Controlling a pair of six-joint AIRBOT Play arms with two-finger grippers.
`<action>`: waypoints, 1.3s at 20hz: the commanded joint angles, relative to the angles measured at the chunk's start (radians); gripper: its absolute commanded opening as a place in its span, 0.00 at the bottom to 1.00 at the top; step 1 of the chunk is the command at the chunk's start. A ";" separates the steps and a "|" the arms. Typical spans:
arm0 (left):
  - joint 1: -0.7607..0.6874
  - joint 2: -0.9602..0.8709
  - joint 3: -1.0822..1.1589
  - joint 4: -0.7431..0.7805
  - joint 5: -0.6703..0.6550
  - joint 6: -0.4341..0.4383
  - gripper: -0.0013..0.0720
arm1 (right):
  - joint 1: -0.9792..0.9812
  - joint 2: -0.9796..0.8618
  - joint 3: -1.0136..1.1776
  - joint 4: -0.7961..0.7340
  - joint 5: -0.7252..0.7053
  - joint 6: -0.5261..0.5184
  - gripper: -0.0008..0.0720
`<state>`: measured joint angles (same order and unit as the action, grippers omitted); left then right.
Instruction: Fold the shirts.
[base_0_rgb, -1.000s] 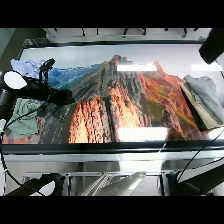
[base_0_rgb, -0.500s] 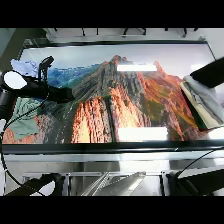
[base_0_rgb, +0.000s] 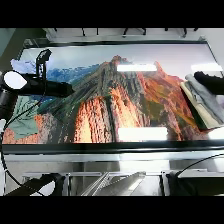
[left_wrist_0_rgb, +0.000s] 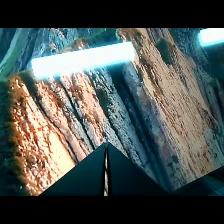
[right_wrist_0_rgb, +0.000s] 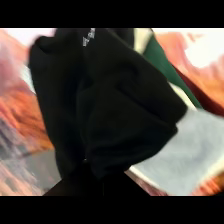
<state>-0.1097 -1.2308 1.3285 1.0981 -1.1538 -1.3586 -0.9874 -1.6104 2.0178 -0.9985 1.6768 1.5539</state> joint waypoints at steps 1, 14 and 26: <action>0.000 0.000 0.000 0.001 0.020 0.048 0.04 | 0.002 0.022 -0.029 -0.228 0.167 0.142 0.04; 0.000 0.000 0.000 0.000 0.009 0.050 0.04 | 0.043 0.084 -0.123 -0.273 0.164 0.154 0.98; 0.000 0.000 0.000 -0.004 0.021 0.009 0.04 | 0.782 0.359 -0.070 -0.183 0.019 0.258 0.78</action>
<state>-0.1097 -1.2308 1.3285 1.0958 -1.1263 -1.3205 -0.5026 -1.2987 1.9762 -1.1175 1.8095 1.7844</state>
